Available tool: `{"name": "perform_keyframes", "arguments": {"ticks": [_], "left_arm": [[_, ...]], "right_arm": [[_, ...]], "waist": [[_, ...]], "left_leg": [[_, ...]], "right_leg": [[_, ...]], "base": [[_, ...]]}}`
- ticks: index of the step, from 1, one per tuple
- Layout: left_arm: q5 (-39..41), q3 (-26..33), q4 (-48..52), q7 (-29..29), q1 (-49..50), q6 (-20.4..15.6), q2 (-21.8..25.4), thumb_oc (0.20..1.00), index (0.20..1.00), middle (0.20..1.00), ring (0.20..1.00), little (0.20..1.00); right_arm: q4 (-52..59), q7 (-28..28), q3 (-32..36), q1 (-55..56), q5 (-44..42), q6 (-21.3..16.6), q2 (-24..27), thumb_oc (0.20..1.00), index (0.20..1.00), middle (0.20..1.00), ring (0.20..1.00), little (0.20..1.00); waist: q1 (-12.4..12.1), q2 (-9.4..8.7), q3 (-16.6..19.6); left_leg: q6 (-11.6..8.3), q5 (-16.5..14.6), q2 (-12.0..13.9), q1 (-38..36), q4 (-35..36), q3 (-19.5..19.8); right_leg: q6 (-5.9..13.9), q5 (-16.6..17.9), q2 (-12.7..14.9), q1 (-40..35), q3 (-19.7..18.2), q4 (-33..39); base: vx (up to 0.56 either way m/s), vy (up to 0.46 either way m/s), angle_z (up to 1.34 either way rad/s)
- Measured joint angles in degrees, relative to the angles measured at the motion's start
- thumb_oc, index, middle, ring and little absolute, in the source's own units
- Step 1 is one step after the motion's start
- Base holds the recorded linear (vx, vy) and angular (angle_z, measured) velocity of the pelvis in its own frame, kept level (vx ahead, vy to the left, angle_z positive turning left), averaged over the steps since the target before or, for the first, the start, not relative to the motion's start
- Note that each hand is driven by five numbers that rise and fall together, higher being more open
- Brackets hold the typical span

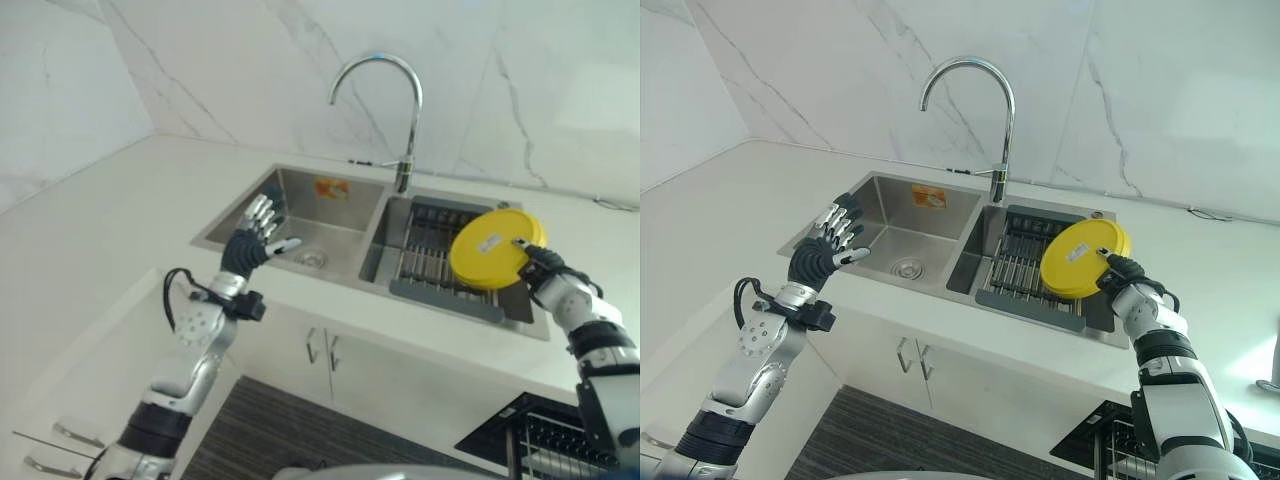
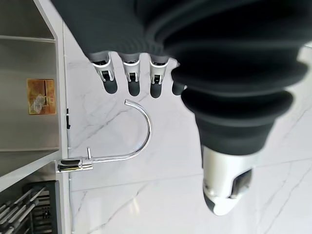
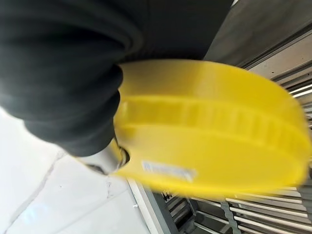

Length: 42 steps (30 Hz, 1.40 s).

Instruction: Place the dishes in the dishwasher.

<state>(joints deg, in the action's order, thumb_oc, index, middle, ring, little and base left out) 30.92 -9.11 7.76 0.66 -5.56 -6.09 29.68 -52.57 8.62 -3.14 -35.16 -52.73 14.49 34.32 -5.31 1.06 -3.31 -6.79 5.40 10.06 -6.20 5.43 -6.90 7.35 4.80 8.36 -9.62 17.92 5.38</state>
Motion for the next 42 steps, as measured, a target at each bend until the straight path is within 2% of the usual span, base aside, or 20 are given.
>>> {"name": "perform_keyframes", "arguments": {"ticks": [6, 10, 15, 17, 22, 25, 29, 30, 32, 34, 35, 36, 38, 39, 40, 41, 42], "left_arm": [[0.21, -0.04, -0.02, -0.04, -0.01, 0.01, 0.0, 1.0, 1.0, 1.0, 1.0, 1.0], [0.21, -0.05, -0.08, -0.5, 0.0, 0.0, 0.0, 1.0, 1.0, 1.0, 1.0, 1.0], [0.22, -0.43, -0.08, -0.53, 0.05, -0.03, -0.03, 1.0, 1.0, 1.0, 1.0, 1.0], [0.22, -0.7, -0.09, -0.48, 0.07, -0.07, -0.03, 1.0, 1.0, 1.0, 1.0, 1.0], [0.21, -1.27, -0.08, -0.4, 0.1, -0.2, -0.26, 1.0, 1.0, 1.0, 1.0, 1.0], [0.19, -1.25, -0.04, -0.31, 0.13, -0.2, -0.68, 1.0, 1.0, 1.0, 1.0, 1.0], [0.18, -0.93, 0.09, 0.05, 0.68, -0.31, -2.03, 1.0, 1.0, 1.0, 1.0, 1.0], [0.0, -0.89, 0.09, 0.17, 1.93, -0.33, -3.01, 1.0, 1.0, 1.0, 1.0, 1.0], [-0.11, -0.55, 0.22, 0.66, 2.92, -0.51, -3.69, 1.0, 1.0, 1.0, 1.0, 1.0], [0.02, 2.87, 0.99, 1.39, 7.65, -1.82, -5.72, 1.0, 1.0, 1.0, 1.0, 1.0], [1.46, 3.0, 1.37, 2.2, 8.04, -2.75, -6.56, 1.0, 1.0, 1.0, 1.0, 1.0], [1.77, 3.85, 3.28, 2.31, 9.43, -4.3, -8.33, 1.0, 1.0, 1.0, 1.0, 1.0], [1.8, 4.49, 5.74, 2.97, 10.3, -7.16, -10.23, 1.0, 1.0, 1.0, 1.0, 1.0], [1.7, 5.23, 7.29, 2.88, 10.32, -8.92, -10.84, 1.0, 1.0, 1.0, 1.0, 1.0], [1.65, 5.7, 7.57, 2.85, 10.61, -11.2, -11.64, 1.0, 1.0, 1.0, 1.0, 1.0], [1.28, 5.53, 7.57, 2.65, 10.2, -12.19, -11.81, 1.0, 1.0, 1.0, 1.0, 1.0], [-0.36, 4.88, 7.49, 2.51, 8.47, -12.68, -12.02, 1.0, 1.0, 1.0, 1.0, 1.0]], "right_arm": [[-1.06, 1.18, -1.03, -0.34, 2.0, -0.1, -0.01, 0.2, 0.2, 0.2, 0.2, 0.2], [-0.8, 5.06, -0.79, -0.35, 1.29, -2.03, -0.46, 0.2, 0.2, 0.2, 0.2, 0.2], [2.22, 9.25, -0.27, 0.17, -5.26, -6.13, -1.74, 0.2, 0.2, 0.2, 0.2, 0.2], [4.55, 9.21, 1.84, 0.93, -7.19, -7.52, -2.75, 0.2, 0.2, 0.2, 0.2, 0.2], [9.42, 8.16, 1.98, 3.8, -11.1, -9.07, -3.9, 0.2, 0.2, 0.2, 0.2, 0.2], [15.27, 7.85, 2.77, 7.22, -12.25, -10.39, -6.0, 0.2, 0.2, 0.2, 0.2, 0.2], [27.97, 7.69, 4.04, 13.41, -13.69, -12.63, -9.94, 0.2, 0.2, 0.2, 0.2, 0.2], [35.03, 7.55, 4.49, 16.36, -13.75, -13.26, -11.36, 0.2, 0.2, 0.2, 0.2, 0.2], [39.06, 7.42, 5.8, 18.46, -13.74, -14.08, -12.12, 0.2, 0.2, 0.2, 0.2, 0.2], [51.24, 5.63, 8.16, 26.58, -13.92, -16.96, -14.99, 0.2, 0.2, 0.2, 0.2, 0.2], [53.0, 4.65, 8.11, 29.89, -12.37, -19.27, -15.91, 0.2, 0.2, 0.2, 0.2, 0.2], [55.08, 3.69, 8.03, 32.3, -12.08, -20.27, -17.21, 0.2, 0.2, 0.2, 0.2, 0.2], [55.13, 2.21, 6.36, 34.54, -12.2, -20.25, -19.23, 0.2, 0.2, 0.2, 0.2, 0.2], [54.44, -0.08, 5.53, 35.51, -12.96, -19.7, -22.2, 0.2, 0.2, 0.2, 0.2, 0.2], [53.3, -1.94, 4.0, 36.07, -13.95, -19.34, -24.06, 0.2, 0.2, 0.2, 0.2, 0.2], [52.99, -3.31, 2.56, 36.14, -14.92, -18.57, -24.16, 0.2, 0.2, 0.2, 0.2, 0.2], [53.16, -5.57, 2.56, 36.26, -15.31, -18.85, -23.94, 0.2, 0.2, 0.2, 0.2, 0.2]], "waist": [[-0.28, 0.04, 0.0], [-0.32, 0.14, -0.03], [-0.18, 0.93, -0.31], [-0.18, 1.23, -0.25], [0.15, 1.22, -0.26], [0.48, 1.18, -0.28], [1.17, 1.12, -0.34], [1.78, 1.17, -0.39], [2.28, 1.17, -0.41], [3.21, 1.23, -0.68], [4.53, 1.2, -0.88], [4.75, 1.3, -0.94], [5.3, 1.69, -1.31], [5.42, -0.29, -2.81], [3.57, -1.44, -3.37], [3.51, -1.66, -3.87], [4.62, -0.25, -4.55]], "left_leg": [[-0.05, 0.0, -0.04, -0.02, -0.02, -0.01], [-0.05, 0.0, -0.04, -0.01, -0.01, 0.0], [-0.05, 0.01, 0.01, -0.05, 0.0, -0.01], [-0.07, 0.01, 0.05, -0.04, 0.0, 0.0], [-0.07, 0.01, 0.11, -0.05, -0.01, -0.07], [-0.1, 0.01, 0.34, -0.03, -0.01, -0.14], [-0.04, -0.09, 0.93, 0.1, 0.0, -0.17], [0.04, -0.14, 1.12, 0.13, 0.01, -0.44], [0.06, -0.24, 1.18, 0.17, 0.01, -0.71], [0.28, -0.59, 1.23, 0.23, 0.03, -1.72], [0.29, -0.58, 1.02, 0.24, 0.0, -1.88], [0.3, -0.59, 1.01, 0.39, 0.01, -2.18], [0.31, -0.5, 0.86, 0.25, -0.5, -3.21], [0.34, -0.66, -0.45, 0.58, -3.85, 0.83], [1.83, -2.12, -2.2, 1.3, -7.09, 7.7], [1.69, -4.1, -3.17, 1.35, -8.52, 11.96], [1.35, -6.55, -3.96, 2.36, -9.78, 11.99]], "right_leg": [[0.01, 0.01, 0.0, -0.04, 0.05, -0.01], [0.01, 0.01, 0.01, -0.04, 0.04, -0.01], [0.01, 0.01, -0.02, -0.03, -0.01, 0.0], [0.01, 0.01, -0.07, -0.04, -0.01, 0.0], [0.01, 0.0, -0.14, 0.0, -0.05, -0.01], [-0.04, -0.06, -0.33, 0.05, -0.13, -0.01], [-0.26, -0.34, -0.93, 0.18, -0.21, -0.06], [-0.39, -0.43, -1.1, 0.37, -0.41, 0.0], [-0.26, -0.52, -1.18, 0.54, -0.72, -0.16], [-0.36, -0.6, -1.35, 0.99, -1.69, -0.32], [-0.29, -0.59, -1.28, 1.57, -1.93, -0.33], [0.13, -1.02, -1.13, 2.04, -2.37, -0.36], [0.21, -0.5, -1.28, 3.24, -4.54, -0.18], [-1.06, -0.89, -0.28, 4.35, -8.08, -0.37], [-1.51, -0.17, 1.27, 5.07, -12.13, -0.38], [-0.66, 1.2, 1.99, 6.13, -14.96, -0.35], [0.06, 1.61, 2.45, 6.23, -15.83, -0.34]], "base": [[0.0, 0.0, 0.0], [0.0, 0.0, 0.0], [0.0, 0.0, 0.0], [-0.01, -0.022, 0.0], [-0.01, -0.054, -0.01], [-0.01, -0.093, -0.01], [-0.01, -0.106, -0.02], [0.01, -0.151, -0.05], [0.01, -0.096, -0.08], [-0.03, 0.062, -0.19], [-0.04, 0.185, -0.2], [-0.06, 0.275, -0.29], [-0.05, 0.255, -0.57], [-0.06, 0.37, -1.24], [-0.06, 0.406, -1.72], [-0.07, 0.467, -1.56], [-0.05, 0.391, -0.95]]}}
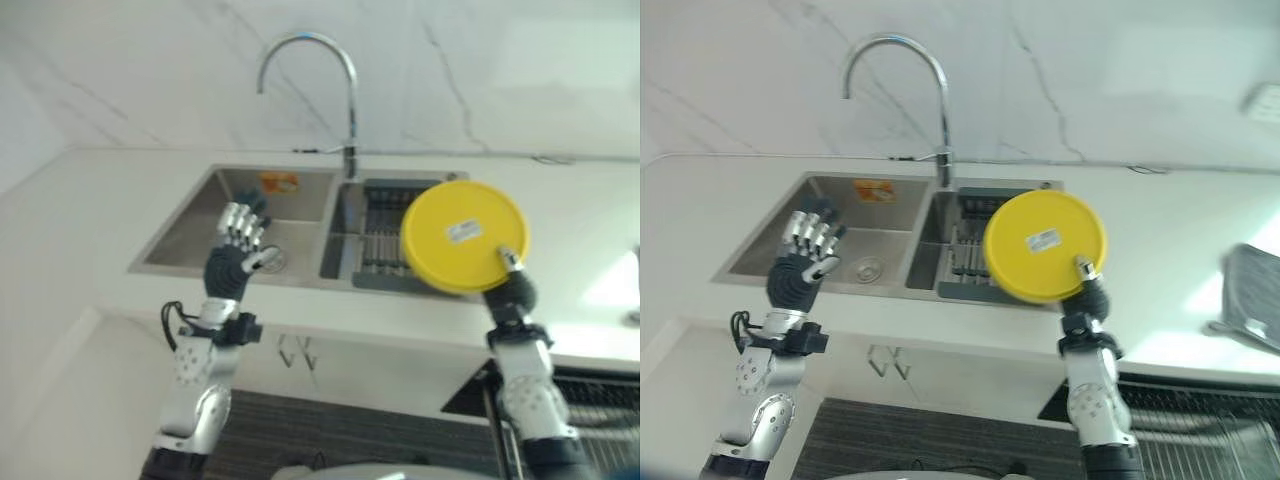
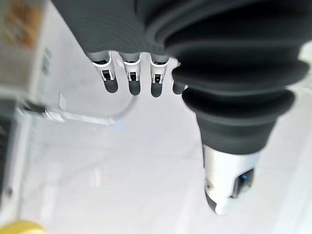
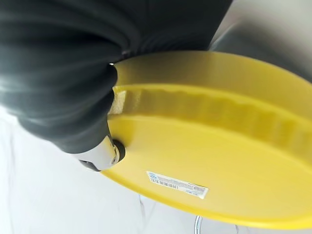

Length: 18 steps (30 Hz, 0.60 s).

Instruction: Place the dishes in the dishwasher.

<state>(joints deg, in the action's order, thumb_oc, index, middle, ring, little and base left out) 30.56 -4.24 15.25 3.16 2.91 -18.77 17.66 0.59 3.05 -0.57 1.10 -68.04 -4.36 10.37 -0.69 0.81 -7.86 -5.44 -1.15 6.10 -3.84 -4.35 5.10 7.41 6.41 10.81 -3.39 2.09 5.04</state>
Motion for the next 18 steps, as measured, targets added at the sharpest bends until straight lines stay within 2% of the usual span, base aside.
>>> {"name": "perform_keyframes", "arguments": {"ticks": [1, 2, 3, 4, 5, 6, 7, 8, 9, 10, 11, 12, 13, 14, 16, 17, 18], "left_arm": [[-2.44, -0.48, -0.2, 0.32, -2.42, -0.19, 0.4, 1.0, 1.0, 1.0, 1.0, 1.0], [-2.7, -0.32, -0.63, 0.29, -4.02, -0.39, 1.4, 1.0, 1.0, 1.0, 1.0, 1.0], [-2.21, 0.25, -1.29, 0.08, -5.77, -0.42, 4.0, 1.0, 1.0, 1.0, 1.0, 1.0], [-1.92, 1.03, -2.54, 0.23, -6.18, -0.12, 5.36, 1.0, 1.0, 1.0, 1.0, 1.0], [-1.92, 1.18, -2.97, 0.41, -5.86, 0.13, 5.72, 1.0, 1.0, 1.0, 1.0, 1.0], [-1.96, 1.91, -2.9, 0.93, -4.78, 0.17, 5.6, 1.0, 1.0, 1.0, 1.0, 1.0], [-1.96, 2.46, -2.49, 1.07, -2.49, 0.15, 5.61, 1.0, 1.0, 1.0, 1.0, 1.0], [-1.94, 2.95, -2.61, 1.18, 0.53, 0.23, 6.57, 1.0, 1.0, 1.0, 1.0, 1.0], [-1.95, 2.93, -2.75, 1.24, 1.52, 0.26, 7.18, 1.0, 1.0, 1.0, 1.0, 1.0], [-1.94, 2.92, -2.76, 1.43, 1.49, 0.27, 7.46, 1.0, 1.0, 1.0, 1.0, 1.0], [-1.93, 2.69, -2.78, 1.52, 1.11, 0.26, 7.33, 1.0, 1.0, 1.0, 1.0, 1.0], [-1.93, 1.86, -2.65, 1.65, 0.58, 0.22, 7.15, 1.0, 1.0, 1.0, 1.0, 1.0], [-1.95, 1.4, -2.3, 1.68, -1.17, 0.08, 7.38, 1.0, 1.0, 1.0, 1.0, 1.0], [-2.01, 0.68, -2.03, 1.22, -1.52, -0.02, 7.02, 1.0, 1.0, 1.0, 1.0, 1.0], [-2.4, -0.5, -1.9, 0.67, -2.07, -0.06, 6.34, 1.0, 1.0, 1.0, 1.0, 1.0], [-2.68, -1.69, -1.85, 0.52, -2.38, -0.05, 6.33, 1.0, 1.0, 1.0, 1.0, 1.0], [-2.92, -2.56, -1.85, 0.15, -2.74, 0.08, 6.41, 1.0, 1.0, 1.0, 1.0, 1.0]], "right_arm": [[0.1, -0.9, 0.81, -0.01, -0.7, -0.49, 0.83, 0.2, 0.2, 0.2, 0.2, 0.2], [0.08, -0.96, 1.35, 0.01, -0.69, -0.6, 0.85, 0.2, 0.2, 0.2, 0.2, 0.2], [1.57, -1.3, 2.43, 0.42, -0.62, -0.7, 0.2, 0.2, 0.2, 0.2, 0.2, 0.2], [5.62, -1.53, 3.58, 2.11, -0.59, -0.73, -0.42, 0.2, 0.2, 0.2, 0.2, 0.2], [7.43, -1.86, 4.17, 3.28, -0.56, -0.98, -0.89, 0.2, 0.2, 0.2, 0.2, 0.2], [10.17, -2.97, 5.44, 4.95, -0.6, -0.42, -1.44, 0.2, 0.2, 0.2, 0.2, 0.2], [12.53, -3.51, 5.62, 6.62, -0.65, 0.04, -1.2, 0.2, 0.2, 0.2, 0.2, 0.2], [11.78, -4.37, 5.66, 6.77, -0.66, 0.64, -0.32, 0.2, 0.2, 0.2, 0.2, 0.2], [11.01, -4.74, 5.72, 6.67, -0.68, 0.91, -0.29, 0.2, 0.2, 0.2, 0.2, 0.2], [10.09, -5.02, 5.86, 6.4, -0.76, 1.09, 0.0, 0.2, 0.2, 0.2, 0.2, 0.2], [9.13, -5.19, 5.9, 5.84, -1.02, 1.26, 0.76, 0.2, 0.2, 0.2, 0.2, 0.2], [8.51, -5.2, 6.09, 5.85, -2.19, 1.33, 1.7, 0.2, 0.2, 0.2, 0.2, 0.2], [8.88, -5.22, 5.65, 5.29, -3.02, 1.18, 3.22, 0.2, 0.2, 0.2, 0.2, 0.2], [8.89, -5.17, 4.67, 4.61, -2.95, 1.24, 3.35, 0.2, 0.2, 0.2, 0.2, 0.2], [8.93, -5.09, 2.36, 3.76, -2.94, 1.02, 2.47, 0.2, 0.2, 0.2, 0.2, 0.2], [8.9, -5.01, 1.25, 2.91, -2.94, 1.01, 1.75, 0.2, 0.2, 0.2, 0.2, 0.2], [8.9, -4.8, 1.02, 2.3, -2.93, 1.01, 1.3, 0.2, 0.2, 0.2, 0.2, 0.2]], "waist": [[1.88, 1.28, -0.35], [2.2, -0.05, -0.51], [2.65, -2.62, -0.75], [2.44, -4.13, -1.08], [3.72, -5.11, -1.17], [3.58, -5.33, -1.71], [2.87, -4.69, -1.73], [2.65, -5.51, -1.97], [2.62, -5.73, -1.95], [3.08, -6.1, -1.97], [3.15, -5.19, -2.1], [3.35, -3.47, -2.04], [3.35, -2.43, -1.88], [3.01, -2.25, -1.95], [2.16, -2.45, -1.86], [1.72, -2.74, -1.88], [1.83, -2.51, -1.92]], "left_leg": [[0.08, -1.66, -0.72, -0.41, 1.52, -3.4], [0.69, -1.92, -2.22, -0.79, 1.87, -4.6], [1.8, -2.45, -5.53, -0.96, 0.66, -6.36], [4.35, -3.59, -7.49, 0.32, -0.88, -7.11], [5.23, -3.57, -9.06, 0.08, -1.6, -7.55], [6.26, -4.39, -9.75, 1.0, -3.28, -8.3], [6.27, -4.42, -8.81, 1.0, -3.12, -9.76], [7.06, -4.65, -9.09, -1.31, -1.91, -13.88], [7.74, -5.36, -9.25, -1.49, -2.14, -15.58], [8.93, -5.32, -9.16, -1.69, -2.02, -18.37], [9.25, -4.97, -8.07, -1.6, -1.36, -19.18], [9.11, -3.84, -6.58, -1.56, 0.31, -18.97], [9.48, 0.31, -5.96, -1.87, 4.74, -18.28], [9.3, 0.78, -5.82, -1.88, 5.26, -18.58], [8.69, 1.13, -5.63, -2.17, 5.45, -19.4], [7.91, 1.18, -5.66, -2.25, 5.41, -19.72], [7.52, 1.36, -5.37, -2.17, 5.45, -19.78]], "right_leg": [[1.54, 0.27, 0.42, 0.04, -0.74, 0.01], [2.1, 0.61, 2.0, 0.31, -1.49, 0.03], [2.41, 0.97, 5.09, 1.61, -2.38, -0.22], [2.05, 0.77, 7.46, 1.77, -2.91, -0.6], [0.98, 1.11, 8.49, 2.45, -3.27, -1.32], [3.54, 4.74, 8.95, 4.99, -2.03, -5.29], [3.16, 6.91, 8.61, 6.79, 0.31, -6.8], [2.86, 11.32, 8.07, 7.84, 5.12, -6.1], [2.59, 12.44, 7.7, 7.79, 7.93, -5.26], [3.06, 11.9, 6.91, 8.22, 10.67, -5.87], [4.88, 7.93, 5.22, 9.22, 10.68, -9.0], [3.91, 3.07, 2.36, 9.98, 10.19, -13.99], [3.19, -4.71, -0.61, 7.5, 8.69, -18.0], [2.3, -6.84, -1.02, 5.96, 8.13, -18.27], [1.5, -7.86, -1.26, 4.83, 8.28, -17.19], [-0.18, -7.31, -2.02, 4.32, 8.29, -14.82], [-0.74, -6.19, -3.02, 3.91, 8.08, -12.92]], "base": [[-0.06, 0.503, -0.42], [-0.05, 0.464, -0.53], [-0.07, 0.543, -0.49], [-0.05, 0.453, -0.4], [-0.04, 0.405, -0.18], [-0.02, 0.277, -0.36], [-0.05, 0.24, -1.06], [-0.12, 0.301, -1.36], [-0.16, 0.25, -1.36], [-0.15, 0.177, -0.85], [-0.17, 0.118, -0.52], [-0.16, 0.057, -0.12], [-0.15, 0.008, 0.05], [-0.07, -0.073, 0.08], [-0.05, -0.118, -0.24], [-0.05, -0.176, -0.4], [-0.04, -0.222, -0.53]]}}
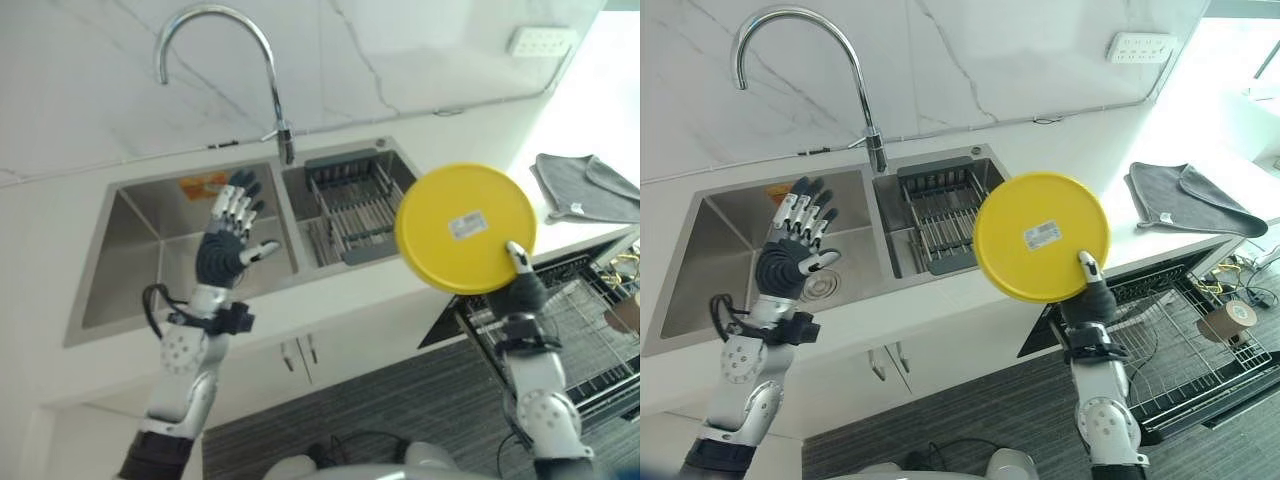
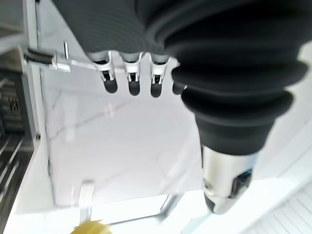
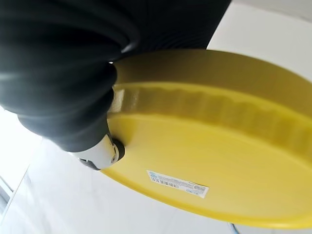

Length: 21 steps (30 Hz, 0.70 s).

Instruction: Place the dishes in the dishwasher.

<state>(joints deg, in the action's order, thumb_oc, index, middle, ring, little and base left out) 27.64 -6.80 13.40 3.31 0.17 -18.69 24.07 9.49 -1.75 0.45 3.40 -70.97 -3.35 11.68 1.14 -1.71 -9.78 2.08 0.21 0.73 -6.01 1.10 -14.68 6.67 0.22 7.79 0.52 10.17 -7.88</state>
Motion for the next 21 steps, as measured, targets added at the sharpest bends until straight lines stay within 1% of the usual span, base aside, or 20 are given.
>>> {"name": "perform_keyframes", "arguments": {"ticks": [1, 2, 3, 4, 5, 6, 7, 8, 9, 10, 11, 13, 14, 15, 16, 17, 18, 19, 20, 21], "left_arm": [[-1.13, 0.06, 0.03, -0.46, -0.81, 0.22, 0.07, 1.0, 1.0, 1.0, 1.0, 1.0], [-1.67, 0.14, 0.11, -1.06, -1.11, 0.51, 0.3, 1.0, 1.0, 1.0, 1.0, 1.0], [-1.74, 0.46, 0.15, -1.61, -1.35, 1.0, 1.11, 1.0, 1.0, 1.0, 1.0, 1.0], [-1.75, 0.66, 0.01, -2.68, -2.24, 1.77, 1.17, 1.0, 1.0, 1.0, 1.0, 1.0], [-1.81, 1.07, -0.02, -3.28, -2.96, 2.08, 1.28, 1.0, 1.0, 1.0, 1.0, 1.0], [-1.81, 1.59, 0.09, -3.85, -3.0, 2.2, 1.56, 1.0, 1.0, 1.0, 1.0, 1.0], [-1.81, 2.02, -0.01, -3.98, -3.16, 2.56, 1.77, 1.0, 1.0, 1.0, 1.0, 1.0], [-1.77, 1.91, -0.08, -3.89, -3.25, 2.98, 1.92, 1.0, 1.0, 1.0, 1.0, 1.0], [-1.73, 1.72, -1.03, -3.57, -3.71, 3.33, 0.76, 1.0, 1.0, 1.0, 1.0, 1.0], [-1.71, 0.71, -1.41, -3.61, -2.41, 3.9, -2.43, 1.0, 1.0, 1.0, 1.0, 1.0], [-1.74, 0.03, -1.88, -3.15, -2.09, 3.95, -4.13, 1.0, 1.0, 1.0, 1.0, 1.0], [-1.83, 0.0, -1.69, -3.16, -2.39, 4.07, -7.01, 1.0, 1.0, 1.0, 1.0, 1.0], [-1.82, 0.0, -1.33, -3.23, -2.39, 4.07, -7.32, 1.0, 1.0, 1.0, 1.0, 1.0], [-1.86, -0.04, -0.74, -3.4, -2.36, 3.92, -7.41, 1.0, 1.0, 1.0, 1.0, 1.0], [-1.89, -0.06, -0.62, -3.72, -2.4, 3.78, -7.47, 1.0, 1.0, 1.0, 1.0, 1.0], [-2.01, -0.07, -0.58, -4.05, -1.56, 3.55, -7.28, 1.0, 1.0, 1.0, 1.0, 1.0], [-2.94, -0.18, -1.21, -4.38, -0.38, 3.54, -5.75, 1.0, 1.0, 1.0, 1.0, 1.0], [-3.0, -0.3, -1.33, -4.34, -0.28, 3.54, -5.52, 1.0, 1.0, 1.0, 1.0, 1.0], [-2.99, -0.47, -1.44, -4.17, 0.02, 3.45, -5.11, 1.0, 1.0, 1.0, 1.0, 1.0], [-2.99, -0.3, -1.49, -3.53, 0.98, 2.89, -4.6, 1.0, 1.0, 1.0, 1.0, 1.0]], "right_arm": [[-0.01, 0.31, 0.12, -0.8, 0.03, -0.33, -0.7, 0.2, 0.2, 0.2, 0.2, 0.2], [-0.29, 0.42, 0.16, -1.39, 0.04, -0.78, -0.81, 0.2, 0.2, 0.2, 0.2, 0.2], [-0.84, 0.68, 0.15, -2.29, 0.06, -1.08, -1.14, 0.2, 0.2, 0.2, 0.2, 0.2], [-0.95, 1.21, 0.21, -2.6, 0.07, -1.44, -1.18, 0.2, 0.2, 0.2, 0.2, 0.2], [-1.28, 1.64, 0.27, -2.75, 0.18, -1.48, -1.78, 0.2, 0.2, 0.2, 0.2, 0.2], [-1.07, 1.69, 0.26, -2.73, 0.3, -1.51, -3.9, 0.2, 0.2, 0.2, 0.2, 0.2], [-1.06, 1.74, 0.19, -2.64, 0.29, -1.51, -5.18, 0.2, 0.2, 0.2, 0.2, 0.2], [-1.12, 1.9, 0.15, -2.43, 0.19, -1.55, -5.8, 0.2, 0.2, 0.2, 0.2, 0.2], [-1.61, 1.66, 0.73, -2.24, -0.03, -1.8, -5.71, 0.2, 0.2, 0.2, 0.2, 0.2], [-1.98, 1.72, 1.66, -1.4, 0.02, -2.4, -4.62, 0.2, 0.2, 0.2, 0.2, 0.2], [-2.73, 1.76, 2.07, -1.49, -0.01, -3.53, -3.13, 0.2, 0.2, 0.2, 0.2, 0.2], [-3.13, 2.93, 2.69, -1.48, 0.02, -4.59, 2.22, 0.2, 0.2, 0.2, 0.2, 0.2], [-3.1, 3.55, 2.73, -1.55, 0.03, -4.69, 3.13, 0.2, 0.2, 0.2, 0.2, 0.2], [-2.84, 4.31, 2.86, -1.73, 0.06, -4.76, 3.69, 0.2, 0.2, 0.2, 0.2, 0.2], [-2.75, 4.77, 2.8, -2.04, 0.08, -4.73, 3.7, 0.2, 0.2, 0.2, 0.2, 0.2], [-2.34, 5.01, 2.23, -2.06, 0.16, -4.61, 3.23, 0.2, 0.2, 0.2, 0.2, 0.2], [-0.76, 5.32, 1.29, -1.57, 0.17, -4.41, 2.71, 0.2, 0.2, 0.2, 0.2, 0.2], [-0.33, 5.4, 1.3, -1.19, 0.14, -4.44, 2.89, 0.2, 0.2, 0.2, 0.2, 0.2], [0.73, 5.49, 1.34, 0.08, 0.15, -4.72, 3.2, 0.2, 0.2, 0.2, 0.2, 0.2], [0.47, 6.11, 1.21, 0.74, 0.14, -5.02, 3.56, 0.2, 0.2, 0.2, 0.2, 0.2]], "waist": [[-0.06, -0.23, 0.02], [-0.3, 0.03, 0.08], [-0.98, 0.42, 0.16], [-1.12, 0.28, 0.27], [-0.75, -0.97, 1.05], [-0.8, -1.39, 1.34], [-0.29, -1.83, 1.46], [0.32, -3.2, 1.98], [0.99, -3.14, 1.8], [0.65, 0.14, 1.83], [0.03, 2.86, 1.66], [0.55, 6.86, 1.91], [0.94, 7.1, 2.03], [1.55, 6.86, 2.21], [1.89, 5.97, 2.2], [1.35, 4.86, 2.27], [1.76, 3.7, 1.9], [1.85, 3.61, 1.91], [1.91, 3.21, 1.81], [1.57, 1.56, 1.01]], "left_leg": [[-1.2, 0.15, 1.22, 0.02, 0.05, -0.56], [-1.46, 0.46, 2.61, 0.08, -0.03, -2.35], [-1.83, 0.67, 4.62, 0.13, -0.06, -5.2], [-2.35, 1.01, 5.65, 0.05, 0.0, -6.7], [-4.01, 1.97, 6.74, 0.01, 0.32, -8.93], [-5.4, 2.96, 7.75, -0.17, 0.96, -9.8], [-6.32, 3.56, 8.43, -0.16, 1.15, -9.82], [-7.85, 4.58, 8.43, -0.5, 2.02, -8.92], [-9.12, 5.24, 8.97, -0.67, 1.98, -7.52], [-9.21, 4.78, 11.27, -0.61, 2.22, -3.04], [-9.25, 4.57, 12.37, -0.61, 2.72, 2.11], [-9.29, 5.53, 16.76, -0.3, 1.97, 4.32], [-8.49, 6.15, 17.89, 0.21, 1.17, 4.35], [-6.45, 7.82, 19.06, 1.1, 0.37, 4.47], [-5.39, 9.65, 20.0, 2.73, -1.18, 4.29], [-3.1, 11.43, 20.82, 3.27, -1.65, 2.29], [-1.61, 16.32, 21.58, 4.35, -1.58, -0.48], [-1.81, 17.7, 21.67, 4.73, -1.6, -1.28], [-3.48, 21.13, 21.73, 5.73, -1.78, -3.38], [-7.63, 18.29, 17.84, 6.99, -6.46, -4.59]], "right_leg": [[-0.36, 0.55, -0.63, -0.68, 0.08, 3.46], [-0.53, 0.75, -0.4, -1.7, 3.78, 6.05], [-0.82, 0.93, 0.0, -1.98, 6.84, 5.44], [-0.22, 0.71, 3.44, -2.11, 8.16, 2.87], [1.87, 1.26, 9.12, -2.69, 9.59, 3.26], [2.98, 1.94, 11.16, -2.96, 9.15, 6.48], [3.91, 2.66, 11.77, -3.46, 8.88, 8.9], [3.72, 4.45, 11.73, -4.28, 7.01, 10.4], [7.99, 7.43, 10.71, -4.62, 4.45, 9.87], [6.34, 7.23, 7.32, -4.49, 4.31, 9.29], [5.52, 7.12, 4.76, -4.29, 3.26, 9.36], [3.91, 6.64, -0.14, -4.24, 2.88, 10.88], [3.65, 6.28, -1.29, -4.21, 2.78, 11.45], [2.64, 5.47, -2.7, -3.85, 2.51, 11.81], [1.59, 4.72, -3.51, -2.61, 2.45, 11.27], [0.15, 3.49, -4.47, -1.2, 1.48, 10.78], [-0.6, 3.1, -5.54, -0.98, 1.65, 11.16], [-0.78, 3.0, -5.58, -0.96, 1.95, 11.08], [-1.38, 2.61, -4.95, -1.11, 3.27, 11.09], [-1.57, 2.5, -2.69, -1.55, 4.36, 11.65]], "base": [[-0.05, -0.334, -0.58], [-0.05, -0.33, -0.92], [-0.1, -0.47, -1.0], [-0.16, -0.685, -1.16], [-0.17, -0.739, -1.09], [-0.19, -0.814, -0.92], [-0.13, -0.523, -0.55], [-0.15, -0.591, -0.08], [-0.12, -0.461, -0.05], [-0.14, -0.599, -0.26], [-0.12, -0.569, -0.45], [-0.11, -0.561, -0.4], [-0.1, -0.595, -0.31], [-0.09, -0.587, -0.2], [-0.05, -0.424, -0.41], [-0.06, -0.502, -0.36], [-0.04, -0.401, -0.25], [-0.02, -0.386, 0.22], [0.07, -0.222, 0.51], [0.15, -0.201, 0.29]]}}
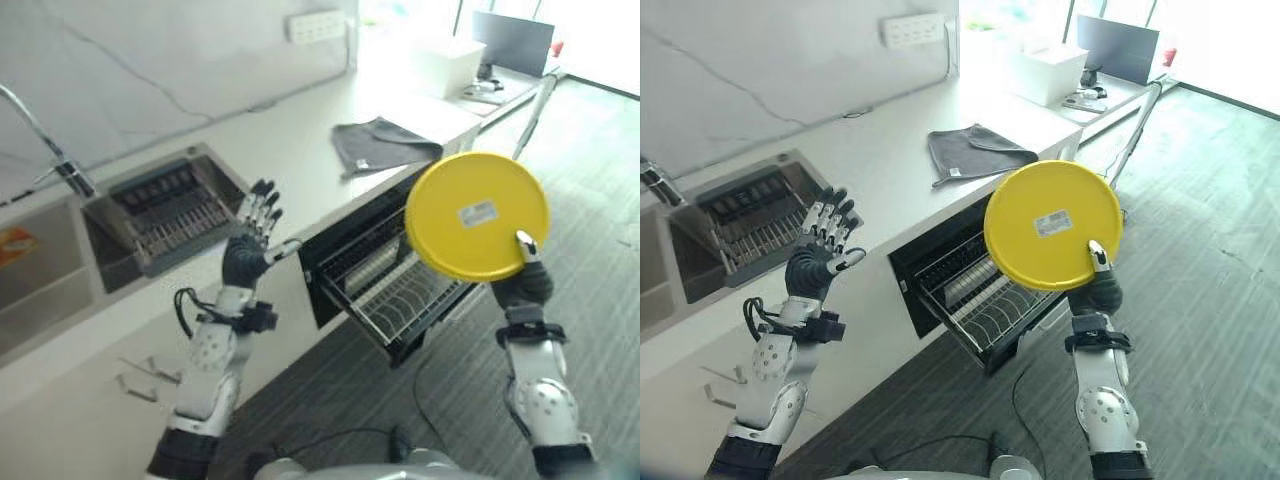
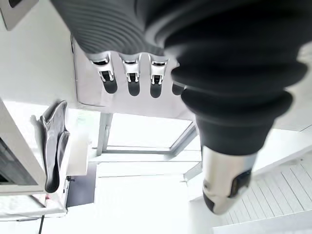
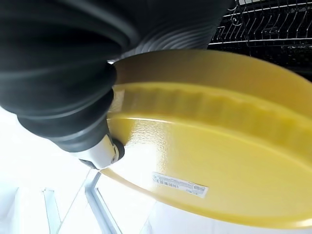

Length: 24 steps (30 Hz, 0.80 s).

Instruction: Place the dishes in the dishwasher.

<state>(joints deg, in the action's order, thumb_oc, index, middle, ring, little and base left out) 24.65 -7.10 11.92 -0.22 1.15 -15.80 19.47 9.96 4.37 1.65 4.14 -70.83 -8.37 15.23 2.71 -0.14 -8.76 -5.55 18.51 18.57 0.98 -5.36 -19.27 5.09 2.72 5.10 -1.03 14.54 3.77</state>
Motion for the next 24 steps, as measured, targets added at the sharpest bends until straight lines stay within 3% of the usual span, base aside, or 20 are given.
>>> {"name": "perform_keyframes", "arguments": {"ticks": [1, 2, 3, 4, 6, 8, 11, 12, 15, 17, 18, 20, 22, 23, 24], "left_arm": [[-0.69, 0.51, 1.14, 0.0, 1.45, -0.43, 1.29, 1.0, 1.0, 1.0, 1.0, 1.0], [-1.07, 0.89, 1.64, -0.05, 1.63, -0.97, 2.04, 1.0, 1.0, 1.0, 1.0, 1.0], [-1.06, 0.96, 1.75, -0.07, 1.11, -1.12, 2.09, 1.0, 1.0, 1.0, 1.0, 1.0], [-1.1, 1.54, 1.13, 0.08, -0.04, -1.27, 2.34, 1.0, 1.0, 1.0, 1.0, 1.0], [-1.13, 0.26, 1.36, -0.14, -0.61, -1.18, 3.06, 1.0, 1.0, 1.0, 1.0, 1.0], [-1.57, -1.67, 1.48, -1.89, -1.26, -1.13, 3.64, 1.0, 1.0, 1.0, 1.0, 1.0], [-3.34, -1.94, 1.64, -4.66, -1.37, -1.15, 4.2, 1.0, 1.0, 1.0, 1.0, 1.0], [-3.34, -1.89, 1.54, -5.19, -1.35, -1.1, 3.93, 1.0, 1.0, 1.0, 1.0, 1.0], [-3.59, -1.98, 0.59, -5.51, -2.47, -0.86, 3.55, 1.0, 1.0, 1.0, 1.0, 1.0], [-5.04, -1.77, -1.7, -6.09, -5.37, -0.1, 3.84, 1.0, 1.0, 1.0, 1.0, 1.0], [-5.83, -1.82, -1.66, -6.3, -5.39, -0.02, 4.04, 1.0, 1.0, 1.0, 1.0, 1.0], [-6.25, -1.73, -1.13, -6.3, -6.65, 0.47, 4.44, 1.0, 1.0, 1.0, 1.0, 1.0], [-6.27, -0.57, -0.26, -6.39, -6.63, 0.64, 5.31, 1.0, 1.0, 1.0, 1.0, 1.0], [-6.3, 0.48, -0.18, -6.37, -6.63, 0.99, 5.2, 1.0, 1.0, 1.0, 1.0, 1.0], [-6.45, 0.2, -0.28, -6.2, -6.49, 1.01, 4.93, 1.0, 1.0, 1.0, 1.0, 1.0]], "right_arm": [[0.41, 0.6, -1.34, -0.15, 1.0, -0.14, -0.02, 0.2, 0.2, 0.2, 0.2, 0.2], [2.01, 1.12, -2.4, 0.11, 1.26, -0.25, 0.11, 0.2, 0.2, 0.2, 0.2, 0.2], [2.98, 1.61, -2.99, 0.17, 1.26, -0.83, 0.71, 0.2, 0.2, 0.2, 0.2, 0.2], [3.17, 2.36, -3.51, 0.35, 2.42, -1.11, -0.98, 0.2, 0.2, 0.2, 0.2, 0.2], [3.04, 3.64, -3.92, 0.31, 3.54, -1.13, -4.07, 0.2, 0.2, 0.2, 0.2, 0.2], [1.62, 3.96, -5.86, -1.93, 5.97, -1.62, -5.11, 0.2, 0.2, 0.2, 0.2, 0.2], [1.72, 3.44, -5.39, -2.04, 6.75, -0.62, -3.02, 0.2, 0.2, 0.2, 0.2, 0.2], [1.74, 3.58, -4.72, -1.95, 6.75, -0.61, -2.81, 0.2, 0.2, 0.2, 0.2, 0.2], [2.11, 3.53, -4.48, -1.94, 6.74, -0.65, -3.54, 0.2, 0.2, 0.2, 0.2, 0.2], [2.24, 3.52, -5.27, -2.12, 6.83, 0.38, -4.36, 0.2, 0.2, 0.2, 0.2, 0.2], [2.36, 3.45, -5.8, -2.11, 7.11, 0.79, -4.51, 0.2, 0.2, 0.2, 0.2, 0.2], [1.8, 2.82, -6.21, -2.83, 7.33, 1.57, -4.09, 0.2, 0.2, 0.2, 0.2, 0.2], [1.78, 2.67, -6.71, -3.68, 7.74, 1.69, -4.1, 0.2, 0.2, 0.2, 0.2, 0.2], [1.78, 2.34, -7.72, -4.22, 7.82, 1.68, -4.02, 0.2, 0.2, 0.2, 0.2, 0.2], [1.74, 2.34, -7.8, -4.19, 7.84, 1.65, -4.04, 0.2, 0.2, 0.2, 0.2, 0.2]], "waist": [[-0.74, -0.92, 0.02], [-1.51, 0.84, 0.44], [-1.11, 3.74, 0.89], [-1.39, 3.85, 0.13], [-1.24, 1.02, 0.61], [-1.6, 0.71, 0.66], [-1.88, 0.3, 0.67], [-1.95, -0.16, 0.35], [-1.86, -1.71, -0.71], [-2.51, -2.76, -2.54], [-2.91, -2.77, -2.58], [-4.34, -2.39, -2.81], [-5.91, -2.63, -2.89], [-6.0, -3.0, -2.66], [-5.75, -3.19, -2.62]], "left_leg": [[-1.22, -15.19, -10.08, 1.06, -10.1, 4.0], [2.14, -21.2, -16.67, -0.63, -8.82, 5.65], [4.76, -24.34, -17.73, -2.72, -2.93, 5.88], [8.5, -25.08, -17.93, -5.07, 1.64, 4.95], [7.14, -23.25, -18.99, -6.22, 6.46, 4.42], [7.91, -19.45, -18.76, -7.36, 8.9, 3.09], [8.05, -19.54, -19.6, -9.34, 9.95, 3.15], [9.04, -20.24, -19.86, -10.04, 10.12, 3.18], [9.34, -20.71, -19.71, -10.35, 8.76, 2.7], [9.67, -23.68, -18.22, -7.71, 2.61, 2.7], [9.62, -24.08, -17.95, -7.78, 2.13, 2.75], [9.44, -24.17, -17.84, -8.12, 2.36, 3.31], [9.23, -24.11, -17.85, -8.0, 2.42, 4.69], [7.73, -23.77, -17.72, -8.09, 3.04, 6.87], [6.93, -23.48, -17.49, -8.05, 3.4, 8.14]], "right_leg": [[0.06, 0.01, 3.4, 0.9, -1.35, 0.2], [0.58, 0.13, 3.29, 1.08, -3.01, 0.55], [0.68, 0.16, 1.23, 2.0, -2.75, -0.45], [1.04, 0.77, 1.35, 3.37, -2.76, -4.44], [1.86, -0.83, 3.26, 3.54, -0.27, -5.2], [1.95, -0.8, 3.44, 3.48, 0.4, -5.66], [2.69, -0.81, 3.77, 2.44, -0.14, -6.63], [2.69, 1.85, 4.56, 3.58, -0.28, -10.7], [3.25, 0.49, 5.73, 8.97, 0.41, -21.88], [3.54, 2.56, 7.77, 14.07, 1.52, -31.83], [3.23, 3.19, 7.86, 14.48, 1.53, -32.99], [2.18, 0.66, 10.25, 12.17, 3.12, -29.58], [2.55, 0.26, 11.57, 7.52, 3.04, -20.25], [5.02, 2.9, 12.64, 0.21, -3.17, 0.56], [6.06, 4.93, 13.51, 0.35, -5.39, 1.88]], "base": [[0.16, -0.105, -0.16], [0.17, 0.022, -0.39], [0.11, 0.063, -0.19], [0.16, 0.151, 0.48], [0.13, 0.194, 0.71], [0.21, 0.253, 0.42], [0.26, 0.32, 0.0], [0.16, 0.226, -0.03], [0.09, 0.195, -0.1], [0.09, 0.004, 0.07], [0.1, -0.104, 0.15], [0.11, -0.182, 0.27], [0.17, -0.396, 0.38], [0.18, -0.566, 0.43], [0.16, -0.561, 0.68]]}}
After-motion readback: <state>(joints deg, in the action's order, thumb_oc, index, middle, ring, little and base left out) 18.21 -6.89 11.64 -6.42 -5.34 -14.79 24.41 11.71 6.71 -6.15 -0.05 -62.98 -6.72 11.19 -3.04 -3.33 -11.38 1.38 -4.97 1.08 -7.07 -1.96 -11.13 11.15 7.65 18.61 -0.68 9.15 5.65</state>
